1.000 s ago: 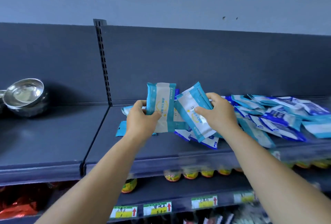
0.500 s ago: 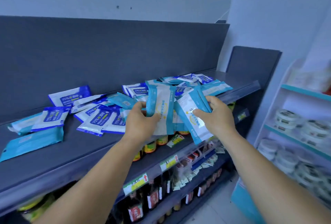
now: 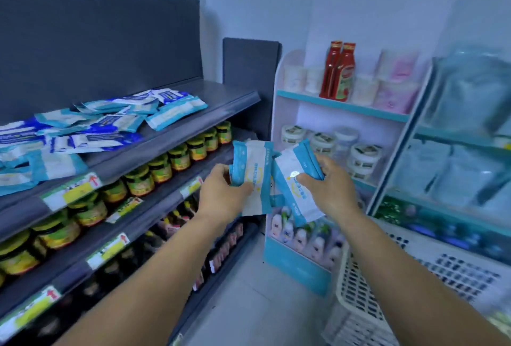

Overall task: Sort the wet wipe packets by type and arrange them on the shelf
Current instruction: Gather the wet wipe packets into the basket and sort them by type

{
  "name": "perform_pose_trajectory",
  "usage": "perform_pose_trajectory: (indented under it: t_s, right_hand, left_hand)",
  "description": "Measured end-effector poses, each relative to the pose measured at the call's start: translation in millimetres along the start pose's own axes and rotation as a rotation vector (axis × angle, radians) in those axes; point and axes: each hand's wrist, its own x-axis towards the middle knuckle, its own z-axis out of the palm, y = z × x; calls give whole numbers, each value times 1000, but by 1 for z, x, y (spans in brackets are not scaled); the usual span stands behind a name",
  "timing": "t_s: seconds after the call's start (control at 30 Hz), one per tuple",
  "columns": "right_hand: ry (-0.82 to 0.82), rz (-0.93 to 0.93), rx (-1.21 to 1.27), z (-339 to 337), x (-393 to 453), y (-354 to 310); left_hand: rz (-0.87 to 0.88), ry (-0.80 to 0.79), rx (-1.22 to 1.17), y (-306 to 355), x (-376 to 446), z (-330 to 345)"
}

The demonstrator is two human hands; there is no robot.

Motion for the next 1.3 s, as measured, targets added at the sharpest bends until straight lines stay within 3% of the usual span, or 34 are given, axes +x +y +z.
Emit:
perform_pose_trajectory:
  t_s: [0.33, 0.53, 0.73, 1.0, 1.3]
  right_hand:
    - [103, 295, -83, -112, -12, 153]
    - [184, 505, -147, -148, -25, 220]
    - [203, 707, -179, -164, -26, 275]
    - [153, 841, -185, -154, -14, 363]
    - [10, 944, -172, -122, 0, 488]
  left_hand:
    - [-52, -273, 79, -9, -20, 198]
    - [-109, -519, 107, -25, -25, 290]
    - [-139, -667, 189, -55, -16, 365]
    - [-228, -706, 293, -116, -15, 446]
    - [-364, -612, 506, -206, -23, 524]
